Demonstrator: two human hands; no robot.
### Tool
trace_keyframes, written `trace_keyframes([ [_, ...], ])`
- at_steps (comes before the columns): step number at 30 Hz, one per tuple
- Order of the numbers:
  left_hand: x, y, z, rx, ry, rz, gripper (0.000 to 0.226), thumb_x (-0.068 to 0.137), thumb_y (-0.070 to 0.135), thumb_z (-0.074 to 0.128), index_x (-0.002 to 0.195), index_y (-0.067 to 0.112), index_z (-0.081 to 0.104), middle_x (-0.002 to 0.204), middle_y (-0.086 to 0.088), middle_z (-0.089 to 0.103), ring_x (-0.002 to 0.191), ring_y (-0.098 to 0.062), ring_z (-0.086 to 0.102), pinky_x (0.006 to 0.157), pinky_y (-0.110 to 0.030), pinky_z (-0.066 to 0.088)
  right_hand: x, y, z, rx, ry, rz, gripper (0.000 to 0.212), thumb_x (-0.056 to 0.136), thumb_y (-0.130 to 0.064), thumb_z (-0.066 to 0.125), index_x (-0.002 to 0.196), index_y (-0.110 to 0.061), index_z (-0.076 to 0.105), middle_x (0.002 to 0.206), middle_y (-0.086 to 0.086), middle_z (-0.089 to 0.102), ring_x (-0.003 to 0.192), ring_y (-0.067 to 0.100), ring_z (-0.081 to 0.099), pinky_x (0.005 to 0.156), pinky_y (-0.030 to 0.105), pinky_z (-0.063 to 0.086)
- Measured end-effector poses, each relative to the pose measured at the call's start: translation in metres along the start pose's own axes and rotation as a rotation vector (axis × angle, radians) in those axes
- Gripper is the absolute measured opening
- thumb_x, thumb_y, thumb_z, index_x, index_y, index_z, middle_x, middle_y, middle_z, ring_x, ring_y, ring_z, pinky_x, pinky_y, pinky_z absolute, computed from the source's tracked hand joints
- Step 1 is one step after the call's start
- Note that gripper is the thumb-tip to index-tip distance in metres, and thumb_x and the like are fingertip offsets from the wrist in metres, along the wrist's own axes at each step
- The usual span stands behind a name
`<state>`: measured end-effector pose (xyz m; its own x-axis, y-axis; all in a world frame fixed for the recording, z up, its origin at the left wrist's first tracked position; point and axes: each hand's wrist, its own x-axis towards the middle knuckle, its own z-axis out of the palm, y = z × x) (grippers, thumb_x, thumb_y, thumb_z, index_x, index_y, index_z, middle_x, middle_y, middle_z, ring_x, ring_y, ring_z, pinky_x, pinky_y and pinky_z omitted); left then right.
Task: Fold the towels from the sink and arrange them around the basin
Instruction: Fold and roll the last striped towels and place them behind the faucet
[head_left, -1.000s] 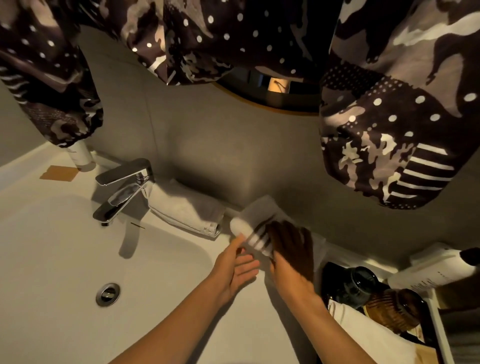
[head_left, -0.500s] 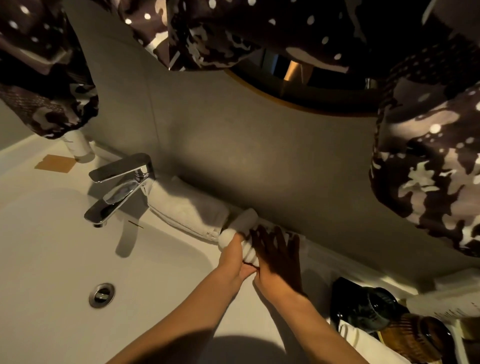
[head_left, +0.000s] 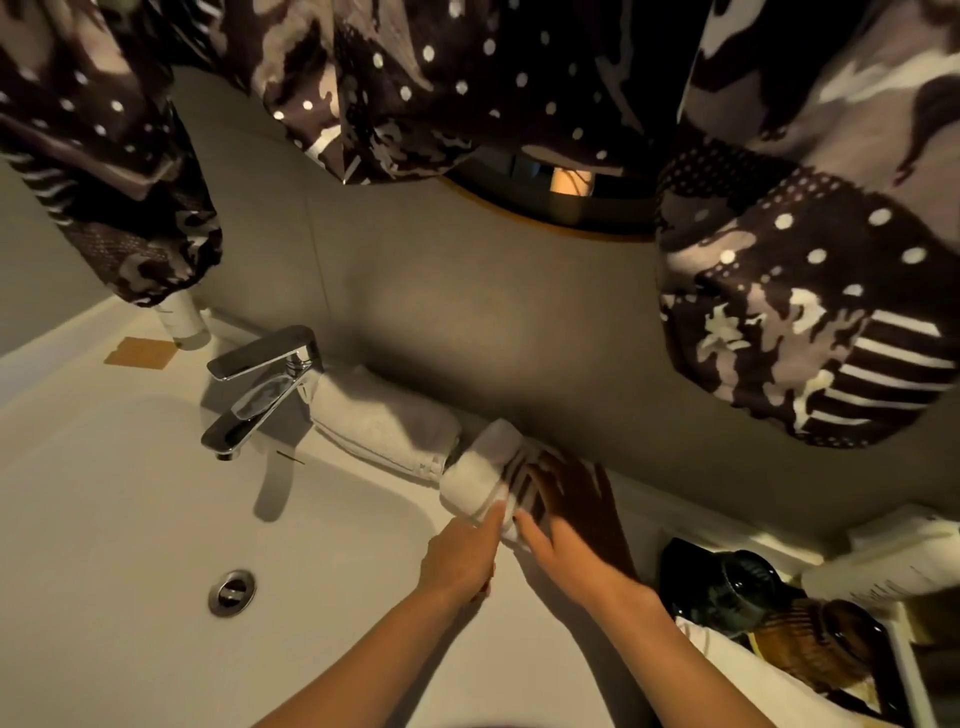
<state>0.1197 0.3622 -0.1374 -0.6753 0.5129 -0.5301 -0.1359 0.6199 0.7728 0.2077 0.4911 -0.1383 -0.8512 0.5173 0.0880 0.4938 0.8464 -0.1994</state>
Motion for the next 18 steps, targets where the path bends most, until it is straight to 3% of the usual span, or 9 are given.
trace_keyframes([
  [3, -0.015, -0.004, -0.006, 0.371, 0.197, 0.532, 0.025, 0.101, 0.043, 0.042, 0.089, 0.025, 0.054, 0.089, 0.007, 0.062, 0.076, -0.007, 0.057, 0.070, -0.024, 0.052, -0.013, 0.001, 0.006, 0.059, -0.023, 0.019, 0.059, 0.099, -0.052, 0.030, 0.152, -0.028, 0.025, 0.160, -0.002, 0.023, 0.149, 0.017, 0.013, 0.122, 0.044, 0.013],
  [5, -0.012, -0.001, -0.009, 0.549, 0.240, 0.848, 0.008, 0.099, 0.033, 0.052, 0.102, 0.026, 0.054, 0.103, 0.007, 0.057, 0.088, -0.008, 0.052, 0.079, -0.022, 0.050, -0.023, 0.003, 0.015, 0.172, -0.058, 0.048, 0.053, 0.100, -0.042, 0.035, 0.149, -0.023, 0.032, 0.158, 0.004, 0.030, 0.148, 0.020, 0.020, 0.121, 0.042, 0.016],
  [7, -0.002, 0.003, -0.008, 0.632, 0.236, 1.013, 0.023, 0.094, 0.028, 0.062, 0.116, 0.024, 0.057, 0.121, 0.003, 0.058, 0.106, -0.014, 0.054, 0.094, -0.027, 0.050, -0.032, -0.001, 0.017, 0.236, -0.095, 0.163, 0.046, 0.098, -0.044, 0.041, 0.141, -0.028, 0.040, 0.147, 0.001, 0.044, 0.136, 0.019, 0.041, 0.114, 0.040, 0.036],
  [10, 0.000, -0.001, -0.004, 0.646, 0.177, 1.112, 0.030, 0.093, 0.028, 0.060, 0.122, 0.025, 0.055, 0.131, 0.006, 0.053, 0.119, -0.012, 0.048, 0.107, -0.026, 0.040, -0.042, -0.011, 0.009, 0.282, -0.020, 0.244, 0.029, 0.097, -0.039, 0.044, 0.123, -0.028, 0.053, 0.115, -0.005, 0.061, 0.106, 0.013, 0.061, 0.092, 0.031, 0.053],
  [12, -0.010, -0.015, 0.003, 0.578, 0.130, 1.084, 0.026, 0.093, 0.026, 0.058, 0.118, 0.027, 0.053, 0.126, 0.009, 0.053, 0.113, -0.008, 0.047, 0.103, -0.023, 0.041, -0.048, -0.019, 0.003, 0.342, 0.018, 0.335, 0.013, 0.098, -0.026, 0.046, 0.097, -0.029, 0.058, 0.087, -0.009, 0.062, 0.081, 0.011, 0.062, 0.077, 0.030, 0.055],
  [14, -0.020, -0.026, 0.005, 0.587, 0.085, 1.025, 0.017, 0.095, 0.024, 0.053, 0.112, 0.028, 0.050, 0.116, 0.011, 0.051, 0.100, -0.005, 0.045, 0.094, -0.023, 0.045, -0.051, -0.025, 0.000, 0.383, 0.068, 0.412, 0.022, 0.096, -0.018, 0.047, 0.081, -0.034, 0.051, 0.075, -0.009, 0.058, 0.070, 0.011, 0.061, 0.066, 0.029, 0.056],
  [18, -0.022, -0.020, -0.009, 0.705, 0.053, 0.978, 0.016, 0.096, 0.026, 0.054, 0.112, 0.026, 0.052, 0.113, 0.008, 0.053, 0.091, -0.007, 0.046, 0.087, -0.027, 0.049, -0.046, -0.039, -0.009, 0.371, 0.109, 0.321, 0.023, 0.095, -0.016, 0.051, 0.117, -0.023, 0.055, 0.093, -0.002, 0.063, 0.080, 0.013, 0.063, 0.068, 0.029, 0.056],
])
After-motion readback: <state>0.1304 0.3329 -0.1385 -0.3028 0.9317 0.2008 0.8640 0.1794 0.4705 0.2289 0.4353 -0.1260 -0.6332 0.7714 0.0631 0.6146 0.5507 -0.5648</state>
